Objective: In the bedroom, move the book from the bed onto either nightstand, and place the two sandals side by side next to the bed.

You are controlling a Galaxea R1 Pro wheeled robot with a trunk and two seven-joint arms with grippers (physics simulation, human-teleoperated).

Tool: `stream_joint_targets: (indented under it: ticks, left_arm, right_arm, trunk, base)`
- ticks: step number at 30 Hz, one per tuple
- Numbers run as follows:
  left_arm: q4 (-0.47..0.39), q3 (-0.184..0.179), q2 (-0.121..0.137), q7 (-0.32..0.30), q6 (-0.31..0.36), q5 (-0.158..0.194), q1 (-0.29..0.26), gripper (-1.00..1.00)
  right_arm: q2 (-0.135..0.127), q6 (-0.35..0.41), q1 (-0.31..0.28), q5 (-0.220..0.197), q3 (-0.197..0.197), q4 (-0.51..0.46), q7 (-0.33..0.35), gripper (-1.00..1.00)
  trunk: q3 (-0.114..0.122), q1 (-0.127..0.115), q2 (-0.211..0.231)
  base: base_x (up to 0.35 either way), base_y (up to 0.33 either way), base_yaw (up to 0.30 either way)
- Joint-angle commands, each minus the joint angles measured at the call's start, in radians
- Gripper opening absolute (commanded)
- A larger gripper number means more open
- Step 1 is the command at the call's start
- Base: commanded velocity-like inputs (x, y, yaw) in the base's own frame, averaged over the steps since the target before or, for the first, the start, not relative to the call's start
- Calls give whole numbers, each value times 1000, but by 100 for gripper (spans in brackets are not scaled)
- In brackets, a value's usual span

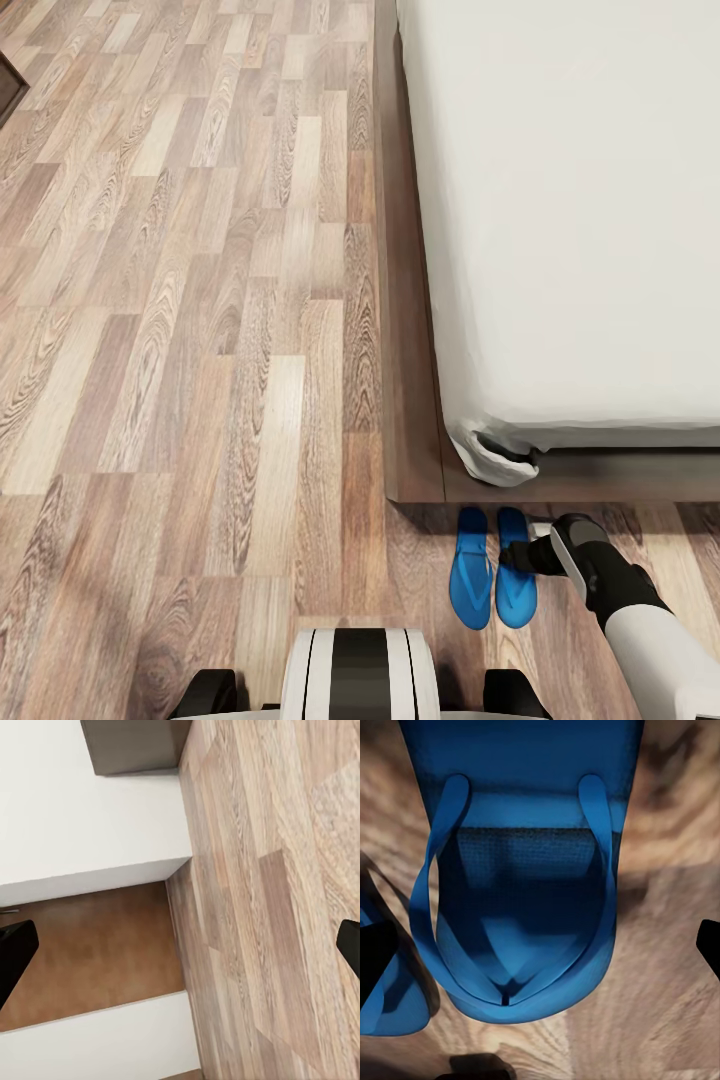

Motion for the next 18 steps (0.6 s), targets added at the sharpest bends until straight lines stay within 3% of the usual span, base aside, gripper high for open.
stream_joint_targets:
  ticks: [1, 18]
  left_arm:
    - [-1, -8, 1, 6, 10, 0, -1, 100]
    - [-1, -8, 1, 6, 10, 0, 0, 100]
  right_arm:
    - [0, 4, 0, 3, -2, -1, 4, 100]
    - [1, 4, 0, 3, -2, -1, 4, 100]
  trunk:
    - [-1, 0, 0]
    - [-1, 0, 0]
  base:
    - [0, 0, 0]
    - [0, 0, 0]
